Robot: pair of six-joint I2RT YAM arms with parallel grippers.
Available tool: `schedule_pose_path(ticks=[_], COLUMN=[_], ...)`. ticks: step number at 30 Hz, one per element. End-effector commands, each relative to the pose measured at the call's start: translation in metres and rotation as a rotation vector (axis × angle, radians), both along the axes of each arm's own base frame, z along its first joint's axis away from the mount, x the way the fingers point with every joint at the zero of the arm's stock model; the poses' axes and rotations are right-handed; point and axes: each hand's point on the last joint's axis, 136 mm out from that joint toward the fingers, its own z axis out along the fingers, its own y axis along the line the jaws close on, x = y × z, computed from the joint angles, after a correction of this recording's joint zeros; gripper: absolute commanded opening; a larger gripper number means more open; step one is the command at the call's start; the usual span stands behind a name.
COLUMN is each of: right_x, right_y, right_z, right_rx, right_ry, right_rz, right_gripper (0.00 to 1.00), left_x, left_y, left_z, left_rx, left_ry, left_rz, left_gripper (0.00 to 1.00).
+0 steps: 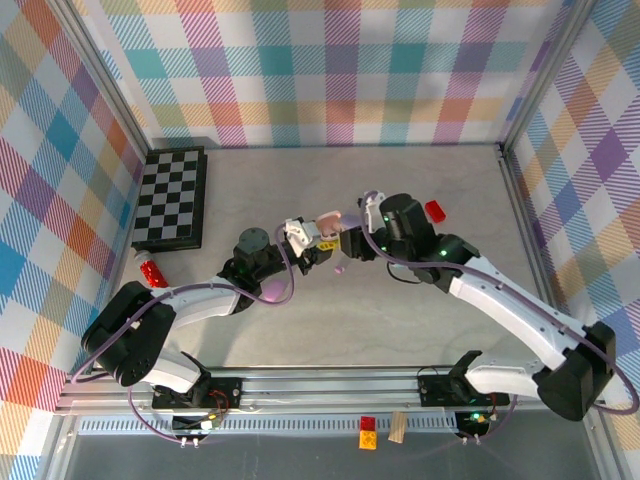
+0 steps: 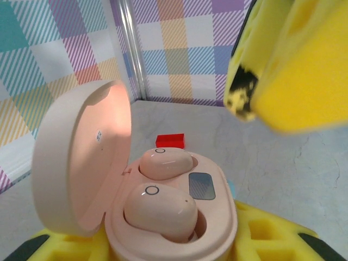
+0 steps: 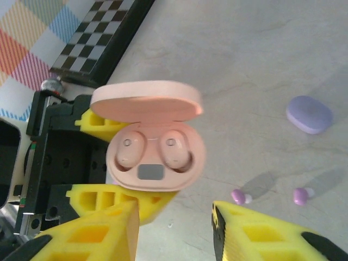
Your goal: Insert the wireless bluetooth earbuds into the charging case
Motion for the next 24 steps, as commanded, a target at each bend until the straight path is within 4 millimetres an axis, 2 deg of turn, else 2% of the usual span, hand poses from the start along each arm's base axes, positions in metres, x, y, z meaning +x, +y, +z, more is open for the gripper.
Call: schedule_pose_path(ticks=[1, 9, 13, 20, 24], right_x=[0.011, 0.034, 0.041, 0.034, 0.026], right_y=[-0.010, 0.000, 0.009, 0.012, 0.004], right_z=[0.018, 0.030, 0.022, -0.006, -0.007], right_rx=[0.068, 0.083, 0.078, 0.041, 0.045], right_ry=[-0.020, 0.017, 0.094, 0.197, 0.190], right_rz=[-0.066, -0.072, -0.062, -0.040, -0.046], right_gripper=[0.45, 0.61, 0.63, 0.64, 0.64], left_x=[-0.008, -0.020, -0.021, -0.017, -0.015], left_y=[0.001, -0.004, -0.005, -0.003, -0.002], left_z=[0.011, 0.012, 0.010, 0.019, 0.023], left_rx=[-0.011, -0.001, 0.021, -0.007, -0.032], left_ry=[-0.055, -0.068, -0.068, -0.053, -0.053], left_rz=[-0.036, -0.099, -0.107, -0.075, -0.063], left_gripper=[0.32, 0.32, 0.32, 0.32, 0.32])
